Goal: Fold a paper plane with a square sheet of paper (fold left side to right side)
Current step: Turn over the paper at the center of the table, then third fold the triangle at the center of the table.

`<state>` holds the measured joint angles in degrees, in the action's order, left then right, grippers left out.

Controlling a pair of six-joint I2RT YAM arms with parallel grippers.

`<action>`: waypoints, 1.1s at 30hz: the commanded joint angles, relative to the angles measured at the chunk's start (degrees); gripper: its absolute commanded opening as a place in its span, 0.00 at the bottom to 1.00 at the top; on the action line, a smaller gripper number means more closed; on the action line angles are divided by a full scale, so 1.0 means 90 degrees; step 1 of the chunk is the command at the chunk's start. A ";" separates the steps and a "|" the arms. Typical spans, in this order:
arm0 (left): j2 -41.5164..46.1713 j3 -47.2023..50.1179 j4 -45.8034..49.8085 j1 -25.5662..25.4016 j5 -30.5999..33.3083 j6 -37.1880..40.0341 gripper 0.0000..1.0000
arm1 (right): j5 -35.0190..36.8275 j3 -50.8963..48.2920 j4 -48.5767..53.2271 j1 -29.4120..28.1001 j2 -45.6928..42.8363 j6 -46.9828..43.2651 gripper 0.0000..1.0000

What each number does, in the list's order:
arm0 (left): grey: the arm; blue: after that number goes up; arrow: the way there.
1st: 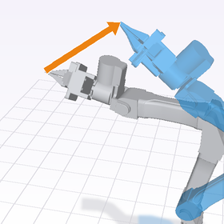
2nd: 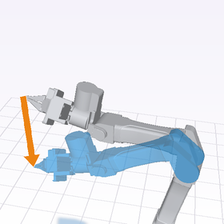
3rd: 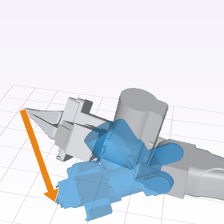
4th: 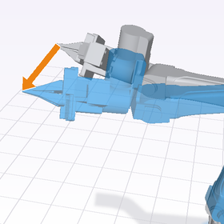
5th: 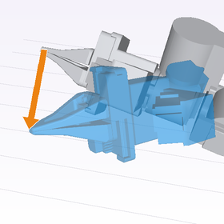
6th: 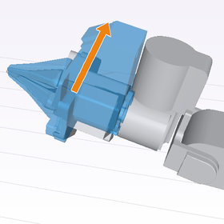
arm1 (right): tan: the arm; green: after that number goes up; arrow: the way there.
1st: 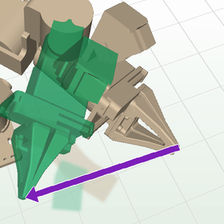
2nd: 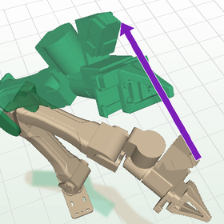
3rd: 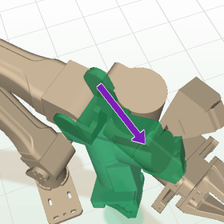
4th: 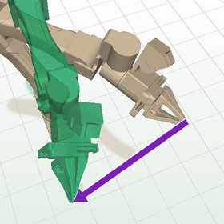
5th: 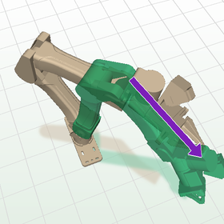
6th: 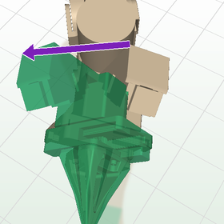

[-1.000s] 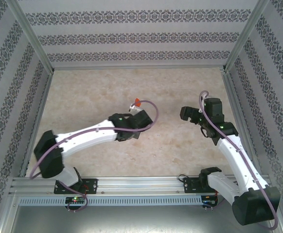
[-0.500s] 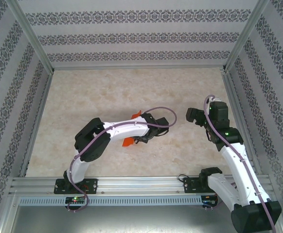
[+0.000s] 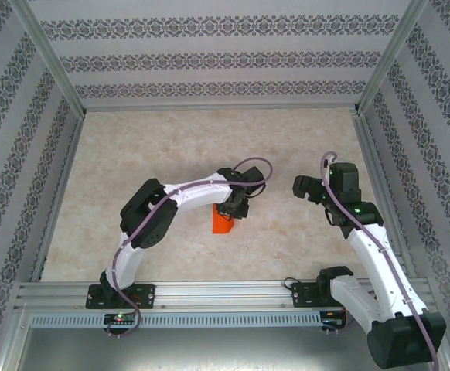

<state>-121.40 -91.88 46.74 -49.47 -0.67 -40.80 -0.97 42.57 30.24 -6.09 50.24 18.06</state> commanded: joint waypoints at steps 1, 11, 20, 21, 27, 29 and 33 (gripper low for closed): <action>0.0007 0.0020 -0.0579 0.0181 -0.0813 0.0057 0.34 | -0.0354 -0.0071 -0.0082 0.0083 0.0130 0.0066 0.98; 0.1503 0.1315 -0.2045 0.0539 -0.1589 0.0180 0.56 | -0.2001 -0.0210 -0.0907 -0.0018 0.0855 0.0512 0.96; 0.3295 0.3476 -0.3413 0.1639 -0.2102 -0.0065 0.60 | -0.2305 0.0402 -0.1688 -0.1438 0.2664 0.0893 0.70; 0.3425 0.3741 -0.3673 0.1779 -0.2255 -0.0147 0.60 | -0.2277 0.0565 -0.1734 -0.1624 0.2938 0.0910 0.66; 0.3499 0.4597 -0.4595 0.2128 -0.2879 -0.0454 0.60 | -0.2148 0.1384 -0.2106 -0.2253 0.4499 0.1056 0.57; 0.3360 0.4661 -0.4792 0.2127 -0.3008 -0.0529 0.60 | -0.2162 0.1636 -0.2137 -0.2329 0.4902 0.1077 0.56; 0.2937 0.4755 -0.5308 0.2126 -0.3427 -0.0826 0.60 | -0.2055 0.1794 -0.2201 -0.2409 0.5137 0.1076 0.56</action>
<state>-92.82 -49.82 5.91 -30.63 -27.22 -45.36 -20.18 57.36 11.86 -27.18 96.36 27.16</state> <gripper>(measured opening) 0.605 0.558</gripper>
